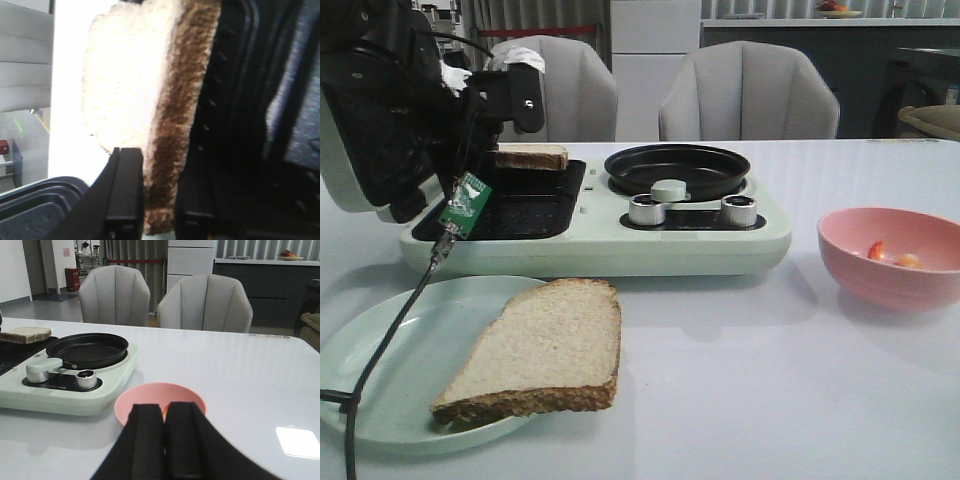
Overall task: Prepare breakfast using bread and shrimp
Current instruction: 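Lower the bread into the farther waffle plate and open the left gripper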
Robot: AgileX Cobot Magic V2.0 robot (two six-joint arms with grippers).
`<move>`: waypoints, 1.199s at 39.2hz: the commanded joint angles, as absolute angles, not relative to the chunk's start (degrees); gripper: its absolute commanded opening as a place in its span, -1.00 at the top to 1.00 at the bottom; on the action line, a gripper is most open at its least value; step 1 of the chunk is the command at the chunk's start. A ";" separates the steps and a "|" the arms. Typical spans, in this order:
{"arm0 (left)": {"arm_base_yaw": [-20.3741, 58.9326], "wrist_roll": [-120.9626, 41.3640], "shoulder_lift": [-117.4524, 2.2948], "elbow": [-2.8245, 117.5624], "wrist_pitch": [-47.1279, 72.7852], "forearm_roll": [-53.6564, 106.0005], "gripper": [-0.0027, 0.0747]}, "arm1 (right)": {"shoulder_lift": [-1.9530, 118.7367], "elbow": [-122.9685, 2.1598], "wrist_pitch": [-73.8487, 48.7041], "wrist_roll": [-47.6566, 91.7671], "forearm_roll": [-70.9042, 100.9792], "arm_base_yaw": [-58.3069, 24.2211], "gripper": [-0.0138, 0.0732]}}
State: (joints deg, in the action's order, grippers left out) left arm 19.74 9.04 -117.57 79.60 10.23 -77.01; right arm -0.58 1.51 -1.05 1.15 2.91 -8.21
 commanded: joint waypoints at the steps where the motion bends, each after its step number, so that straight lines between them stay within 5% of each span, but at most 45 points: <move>1: 19.92 9.94 -114.44 80.32 9.70 -76.28 0.47 | -1.81 0.57 3.35 1.16 2.03 -8.12 0.36; 9: 20.63 9.94 -114.44 79.98 9.33 -75.45 0.42 | -1.81 0.57 3.35 1.16 2.03 -8.12 0.36; 22: 21.78 9.94 -114.19 79.64 9.93 -74.78 -0.53 | -1.81 0.57 3.35 1.16 2.03 -8.12 0.36; 47: 26.14 9.94 -102.32 79.38 22.43 -56.54 -0.54 | -1.81 0.57 3.35 1.16 2.03 -8.12 0.36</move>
